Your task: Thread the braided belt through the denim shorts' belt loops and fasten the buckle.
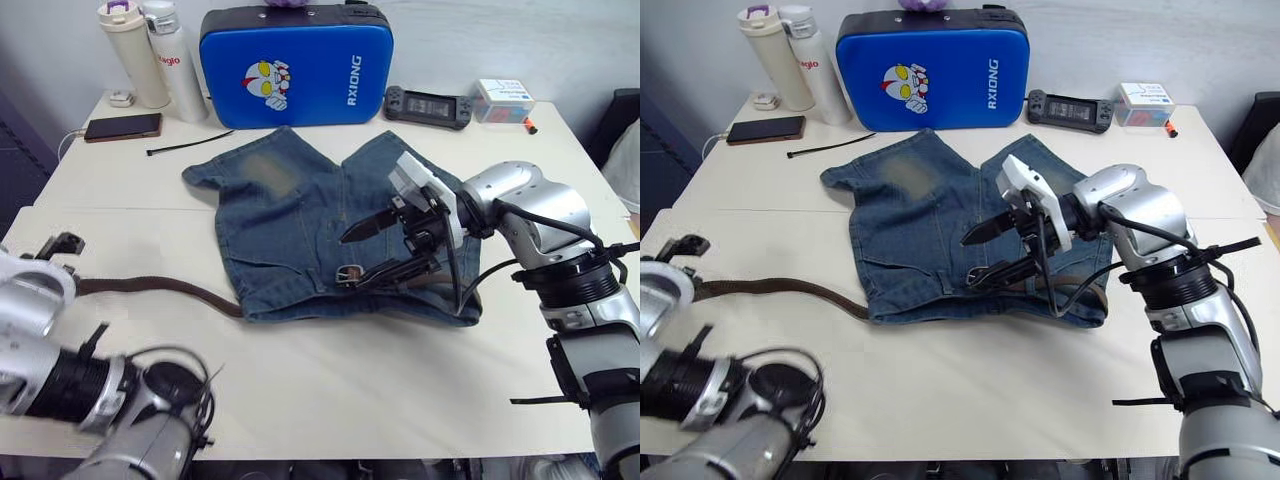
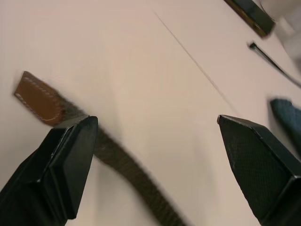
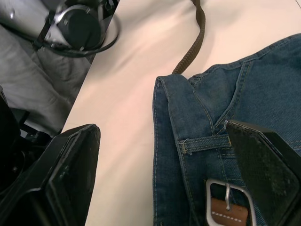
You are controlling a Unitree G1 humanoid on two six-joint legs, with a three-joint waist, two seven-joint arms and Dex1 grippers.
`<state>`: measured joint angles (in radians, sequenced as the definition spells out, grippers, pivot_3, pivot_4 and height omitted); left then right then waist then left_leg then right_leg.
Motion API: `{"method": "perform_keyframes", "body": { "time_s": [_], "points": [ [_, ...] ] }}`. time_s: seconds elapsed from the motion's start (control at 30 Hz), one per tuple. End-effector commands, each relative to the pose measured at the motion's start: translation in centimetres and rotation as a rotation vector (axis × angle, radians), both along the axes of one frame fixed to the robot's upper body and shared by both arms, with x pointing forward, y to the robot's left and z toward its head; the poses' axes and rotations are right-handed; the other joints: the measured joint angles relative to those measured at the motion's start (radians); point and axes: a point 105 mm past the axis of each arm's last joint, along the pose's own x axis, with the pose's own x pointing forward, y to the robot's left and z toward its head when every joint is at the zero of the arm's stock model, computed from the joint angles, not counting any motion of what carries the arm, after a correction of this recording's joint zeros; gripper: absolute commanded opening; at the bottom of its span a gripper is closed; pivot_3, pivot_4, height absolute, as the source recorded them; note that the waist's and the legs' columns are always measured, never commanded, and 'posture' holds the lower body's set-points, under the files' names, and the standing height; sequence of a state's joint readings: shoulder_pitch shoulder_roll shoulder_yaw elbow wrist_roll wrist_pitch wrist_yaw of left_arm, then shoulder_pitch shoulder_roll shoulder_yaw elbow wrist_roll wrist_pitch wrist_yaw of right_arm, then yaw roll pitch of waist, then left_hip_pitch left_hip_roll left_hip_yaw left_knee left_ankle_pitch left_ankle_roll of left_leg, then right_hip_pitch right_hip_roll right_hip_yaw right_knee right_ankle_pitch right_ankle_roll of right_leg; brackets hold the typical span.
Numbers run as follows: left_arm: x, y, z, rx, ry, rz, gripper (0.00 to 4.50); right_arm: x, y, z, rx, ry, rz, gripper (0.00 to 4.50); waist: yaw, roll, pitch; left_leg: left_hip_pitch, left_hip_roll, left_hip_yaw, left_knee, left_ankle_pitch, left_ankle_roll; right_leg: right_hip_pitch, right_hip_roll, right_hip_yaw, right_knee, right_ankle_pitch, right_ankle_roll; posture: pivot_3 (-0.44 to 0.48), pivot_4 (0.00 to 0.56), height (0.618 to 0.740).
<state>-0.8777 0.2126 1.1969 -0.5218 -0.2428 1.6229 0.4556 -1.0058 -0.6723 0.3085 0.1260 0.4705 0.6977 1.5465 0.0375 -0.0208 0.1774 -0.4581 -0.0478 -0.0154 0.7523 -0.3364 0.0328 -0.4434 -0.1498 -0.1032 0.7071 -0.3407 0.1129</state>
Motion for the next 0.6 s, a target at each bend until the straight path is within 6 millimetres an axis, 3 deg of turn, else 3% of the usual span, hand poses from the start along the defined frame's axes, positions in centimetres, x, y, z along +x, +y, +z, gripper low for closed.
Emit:
{"method": "perform_keyframes", "body": {
  "time_s": [0.03,0.2,0.43,0.6],
  "points": [
    [-0.3,0.3,-1.5,-0.134,0.107,0.135,4.46,-0.5,-0.5,0.7,0.005,-0.05,0.018,4.5,-0.007,0.0,0.0,0.0,0.0,0.0,0.0,0.0,0.0,0.0,0.0,0.0,0.0,0.0,0.0,0.0,0.15,0.664],
    [-0.7,-0.1,-3.3,-0.261,0.272,0.235,4.46,-0.6,-1.2,0.7,0.014,-0.058,-0.05,4.5,-0.014,-0.001,0.0,0.0,0.002,0.001,-0.001,-0.001,-0.001,0.0,0.001,-0.001,-0.001,0.0,0.0,0.0,0.15,0.664],
    [-0.1,-0.6,-4.7,-0.286,0.379,0.199,4.46,-0.2,-1.7,0.3,0.007,-0.099,-0.134,4.5,-0.01,0.0,0.001,0.001,0.002,0.002,0.0,-0.001,-0.002,-0.001,0.001,-0.001,0.0,0.0,0.0,0.0,0.15,0.664],
    [0.0,-0.5,-4.7,-0.225,0.401,0.184,3.06,-0.1,-2.0,0.6,-0.006,-0.122,-0.163,4.5,-0.01,0.001,0.001,0.002,0.002,0.002,0.0,-0.001,-0.003,-0.001,0.001,-0.001,0.0,0.0,0.0,0.0,0.15,0.664]
  ]
}}
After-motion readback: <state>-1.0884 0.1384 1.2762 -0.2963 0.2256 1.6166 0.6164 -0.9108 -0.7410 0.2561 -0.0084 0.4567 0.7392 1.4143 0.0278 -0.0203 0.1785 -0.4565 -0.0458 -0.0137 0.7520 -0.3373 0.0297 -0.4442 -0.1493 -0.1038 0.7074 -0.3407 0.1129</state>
